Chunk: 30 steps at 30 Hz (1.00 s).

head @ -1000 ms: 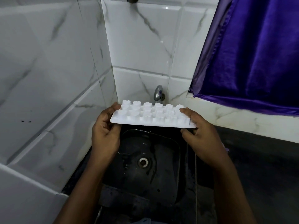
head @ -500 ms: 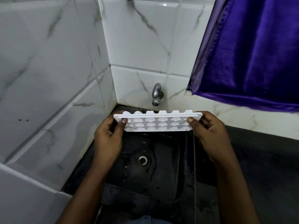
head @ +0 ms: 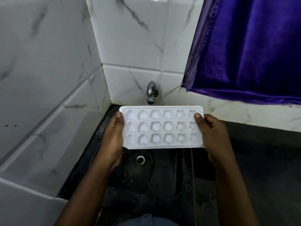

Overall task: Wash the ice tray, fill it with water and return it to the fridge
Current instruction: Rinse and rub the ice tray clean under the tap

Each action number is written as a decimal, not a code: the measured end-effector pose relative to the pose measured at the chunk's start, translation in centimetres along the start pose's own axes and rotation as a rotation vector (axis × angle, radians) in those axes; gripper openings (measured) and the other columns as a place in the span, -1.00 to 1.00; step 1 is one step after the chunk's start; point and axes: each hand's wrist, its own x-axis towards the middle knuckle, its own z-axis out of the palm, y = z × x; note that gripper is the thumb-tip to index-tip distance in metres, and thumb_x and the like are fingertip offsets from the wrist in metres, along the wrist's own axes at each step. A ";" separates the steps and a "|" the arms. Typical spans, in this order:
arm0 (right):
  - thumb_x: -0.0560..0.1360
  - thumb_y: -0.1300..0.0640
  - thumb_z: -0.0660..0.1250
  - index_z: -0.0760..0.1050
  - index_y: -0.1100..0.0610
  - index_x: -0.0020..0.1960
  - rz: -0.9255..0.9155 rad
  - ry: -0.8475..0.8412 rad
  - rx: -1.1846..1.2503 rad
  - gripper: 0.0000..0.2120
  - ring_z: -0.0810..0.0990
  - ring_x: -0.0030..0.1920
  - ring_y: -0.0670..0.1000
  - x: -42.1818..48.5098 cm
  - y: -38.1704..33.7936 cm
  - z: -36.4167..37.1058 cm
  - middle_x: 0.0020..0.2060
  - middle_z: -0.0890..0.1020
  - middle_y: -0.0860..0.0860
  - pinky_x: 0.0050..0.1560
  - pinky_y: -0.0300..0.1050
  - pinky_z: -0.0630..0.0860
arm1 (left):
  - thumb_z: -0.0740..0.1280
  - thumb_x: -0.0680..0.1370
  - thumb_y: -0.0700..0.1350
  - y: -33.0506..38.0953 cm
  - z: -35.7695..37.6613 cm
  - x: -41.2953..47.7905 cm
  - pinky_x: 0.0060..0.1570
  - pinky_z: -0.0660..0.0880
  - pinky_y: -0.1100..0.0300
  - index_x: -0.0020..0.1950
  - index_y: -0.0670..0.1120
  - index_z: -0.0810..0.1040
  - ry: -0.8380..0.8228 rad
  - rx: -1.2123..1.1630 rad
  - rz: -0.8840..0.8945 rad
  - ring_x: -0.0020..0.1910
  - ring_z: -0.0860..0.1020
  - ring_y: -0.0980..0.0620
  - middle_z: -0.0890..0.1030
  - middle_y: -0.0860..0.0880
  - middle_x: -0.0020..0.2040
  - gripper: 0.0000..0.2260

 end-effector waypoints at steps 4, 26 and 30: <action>0.63 -0.20 0.34 0.70 -0.05 0.00 0.033 0.040 0.022 -0.73 0.76 -0.01 0.04 -0.5 0.1 -0.2 -0.06 0.77 -0.03 0.09 0.13 0.70 | -0.02 0.73 0.33 0.7 0.7 0.1 0.10 0.66 0.03 0.38 0.04 0.67 -0.187 -0.215 -0.176 0.34 0.65 -0.11 0.66 -0.11 0.38 -0.40; 0.61 -0.26 0.29 0.66 -0.04 0.06 0.187 0.169 -0.019 -0.67 0.72 0.06 0.10 -3.8 2.4 -0.2 0.02 0.73 0.02 0.12 0.14 0.64 | 0.16 0.69 0.29 -2.4 0.0 1.6 0.12 0.68 -0.16 0.33 -0.08 0.71 -0.258 -0.416 -0.502 0.29 0.67 -0.22 0.65 -0.21 0.37 -0.45; 0.61 -0.25 0.32 0.68 -0.08 0.13 0.246 0.087 0.028 -0.70 0.74 0.09 0.08 -4.1 2.8 -0.5 0.08 0.75 -0.03 0.16 0.13 0.65 | 0.22 0.68 0.27 -2.5 -1.4 2.4 0.07 0.69 -0.13 0.29 -0.06 0.73 -0.244 -0.327 -0.533 0.23 0.70 -0.21 0.67 -0.19 0.34 -0.50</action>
